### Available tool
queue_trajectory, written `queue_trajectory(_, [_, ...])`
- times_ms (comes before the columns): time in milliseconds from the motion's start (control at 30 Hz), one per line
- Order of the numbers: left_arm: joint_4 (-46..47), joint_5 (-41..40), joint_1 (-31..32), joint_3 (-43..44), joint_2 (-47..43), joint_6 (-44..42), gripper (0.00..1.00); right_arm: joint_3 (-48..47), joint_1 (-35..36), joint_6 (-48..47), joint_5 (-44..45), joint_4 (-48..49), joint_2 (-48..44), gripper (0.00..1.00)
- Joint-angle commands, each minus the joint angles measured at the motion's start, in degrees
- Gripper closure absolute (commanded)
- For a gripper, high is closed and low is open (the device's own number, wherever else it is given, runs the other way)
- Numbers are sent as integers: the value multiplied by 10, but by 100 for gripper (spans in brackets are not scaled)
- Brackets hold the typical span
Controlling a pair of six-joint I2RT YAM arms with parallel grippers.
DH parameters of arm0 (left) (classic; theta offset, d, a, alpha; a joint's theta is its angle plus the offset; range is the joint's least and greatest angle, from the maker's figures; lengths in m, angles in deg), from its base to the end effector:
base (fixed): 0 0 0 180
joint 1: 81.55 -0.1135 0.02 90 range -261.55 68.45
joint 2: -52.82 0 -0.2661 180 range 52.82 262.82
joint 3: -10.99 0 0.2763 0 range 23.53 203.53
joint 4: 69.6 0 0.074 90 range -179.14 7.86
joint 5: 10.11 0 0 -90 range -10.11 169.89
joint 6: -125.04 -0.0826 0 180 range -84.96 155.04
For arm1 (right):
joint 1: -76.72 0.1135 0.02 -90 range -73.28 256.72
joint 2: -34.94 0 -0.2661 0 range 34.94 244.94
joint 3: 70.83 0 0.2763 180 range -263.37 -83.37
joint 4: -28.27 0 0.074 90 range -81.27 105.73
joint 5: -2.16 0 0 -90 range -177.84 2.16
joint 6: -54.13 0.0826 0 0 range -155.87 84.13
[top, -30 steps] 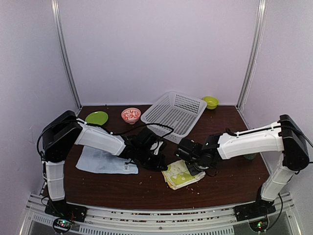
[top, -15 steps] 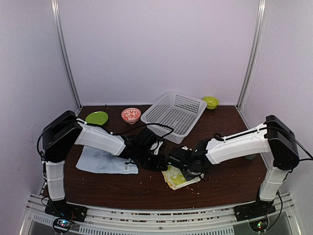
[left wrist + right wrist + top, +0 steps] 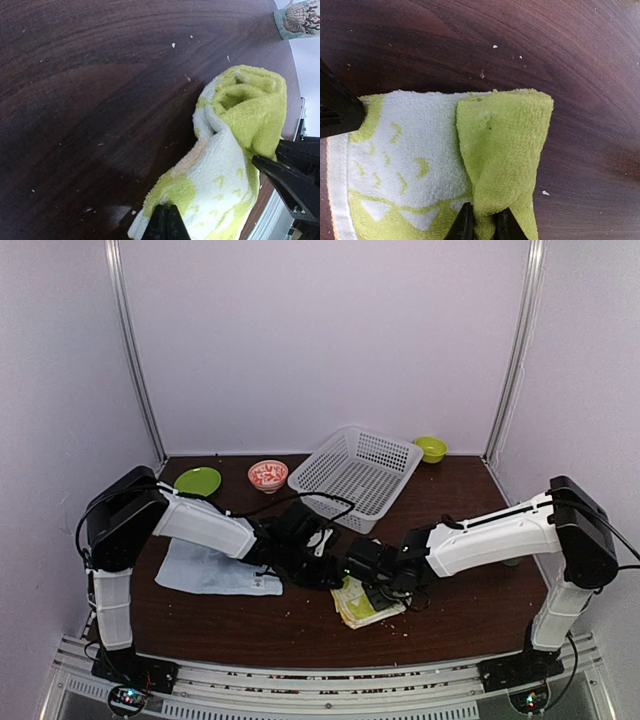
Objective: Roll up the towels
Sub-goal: Roll the towel at the center of the board.
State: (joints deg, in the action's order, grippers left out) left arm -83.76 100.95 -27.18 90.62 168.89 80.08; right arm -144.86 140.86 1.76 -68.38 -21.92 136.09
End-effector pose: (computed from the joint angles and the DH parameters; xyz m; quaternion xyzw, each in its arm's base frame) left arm 0.2410 -0.3872 0.0717 0.1367 0.9175 -0.3641 0.0831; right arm 0.1777 0.3036 0.1005 -0.2064 0.9578 -0.0215 0.1990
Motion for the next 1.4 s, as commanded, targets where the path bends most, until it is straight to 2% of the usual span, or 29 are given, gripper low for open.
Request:
queue_trajectory(0, [-20,2,4,-16,15,3,100,8,4,2,-27,26,-21,84])
queue_trajectory(267, [-28,-1,4,-14,14,2,100,14,4,4,-47,34,-43,81])
queue_trajectory(700, [-77,-12,2,-9,-18,-21,100,70,3,13,-135,121,-46,73])
queue_trajectory(867, [-109,-9,1,-6,-63,-32,86,95,-2,13,-147,152,-48,69])
queue_trajectory(1000, [-113,-3,2,-9,-108,-29,81,122,-10,17,-158,186,-62,62])
queue_trajectory(1167, [-55,33,4,-1,-112,8,81,149,-20,22,-164,228,-78,57])
queue_trajectory(1367, [16,70,7,25,-60,50,84,178,-25,26,-167,255,-94,56])
